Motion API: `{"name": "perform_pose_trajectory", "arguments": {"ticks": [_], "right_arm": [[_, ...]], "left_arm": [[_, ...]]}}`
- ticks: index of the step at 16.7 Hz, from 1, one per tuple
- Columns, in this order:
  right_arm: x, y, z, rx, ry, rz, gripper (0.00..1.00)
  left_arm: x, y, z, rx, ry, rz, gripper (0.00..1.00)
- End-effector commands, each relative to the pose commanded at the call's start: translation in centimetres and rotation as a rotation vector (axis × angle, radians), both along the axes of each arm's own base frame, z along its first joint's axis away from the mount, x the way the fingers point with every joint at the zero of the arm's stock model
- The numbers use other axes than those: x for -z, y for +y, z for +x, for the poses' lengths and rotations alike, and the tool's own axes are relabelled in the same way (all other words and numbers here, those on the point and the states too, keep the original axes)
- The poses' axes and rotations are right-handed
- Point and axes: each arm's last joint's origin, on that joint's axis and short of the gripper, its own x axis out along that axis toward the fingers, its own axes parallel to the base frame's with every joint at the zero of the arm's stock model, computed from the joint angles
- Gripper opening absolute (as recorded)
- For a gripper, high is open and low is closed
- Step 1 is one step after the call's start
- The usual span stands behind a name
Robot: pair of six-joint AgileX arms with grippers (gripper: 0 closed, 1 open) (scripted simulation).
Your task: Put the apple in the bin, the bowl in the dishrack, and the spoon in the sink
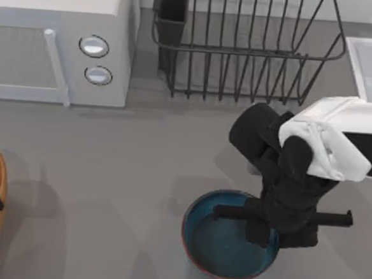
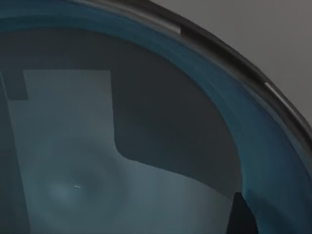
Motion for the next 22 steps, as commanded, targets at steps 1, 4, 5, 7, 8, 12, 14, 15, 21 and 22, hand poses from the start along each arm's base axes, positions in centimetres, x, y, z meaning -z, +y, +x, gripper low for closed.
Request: {"name": "perform_pose_trajectory", "arguments": {"ticks": [1, 4, 5, 7, 8, 12, 14, 15, 21, 22], "right_arm": [[0.0, 0.0, 0.0, 0.000, 0.000, 0.000, 0.00], [0.0, 0.0, 0.0, 0.000, 0.000, 0.000, 0.00], [0.0, 0.0, 0.0, 0.000, 0.000, 0.000, 0.00], [-0.1, 0.0, 0.0, 0.001, -0.001, 0.001, 0.00], [-0.2, 0.0, 0.0, 0.001, -0.002, 0.002, 0.00], [-3.2, 0.5, 0.5, 0.001, -0.014, 0.012, 0.00], [-4.9, 0.3, 0.3, 0.001, 0.010, -0.009, 0.00], [-5.8, 0.3, 0.2, 0.002, 0.022, -0.020, 0.00], [-10.1, 0.0, 0.0, 0.001, -0.001, 0.001, 0.00], [-10.1, 0.0, 0.0, 0.001, -0.001, 0.001, 0.00]], "left_arm": [[0.0, 0.0, 0.0, 0.000, 0.000, 0.000, 1.00], [0.0, 0.0, 0.0, 0.000, 0.000, 0.000, 1.00], [0.0, 0.0, 0.0, 0.000, 0.000, 0.000, 1.00], [0.0, 0.0, 0.0, 0.000, 0.000, 0.000, 1.00], [0.0, 0.0, 0.0, 0.000, 0.000, 0.000, 1.00], [0.0, 0.0, 0.0, 0.000, 0.000, 0.000, 1.00], [0.0, 0.0, 0.0, 0.000, 0.000, 0.000, 1.00], [0.0, 0.0, 0.0, 0.000, 0.000, 0.000, 1.00], [0.0, 0.0, 0.0, 0.000, 0.000, 0.000, 1.00], [0.0, 0.0, 0.0, 0.000, 0.000, 0.000, 1.00]]}}
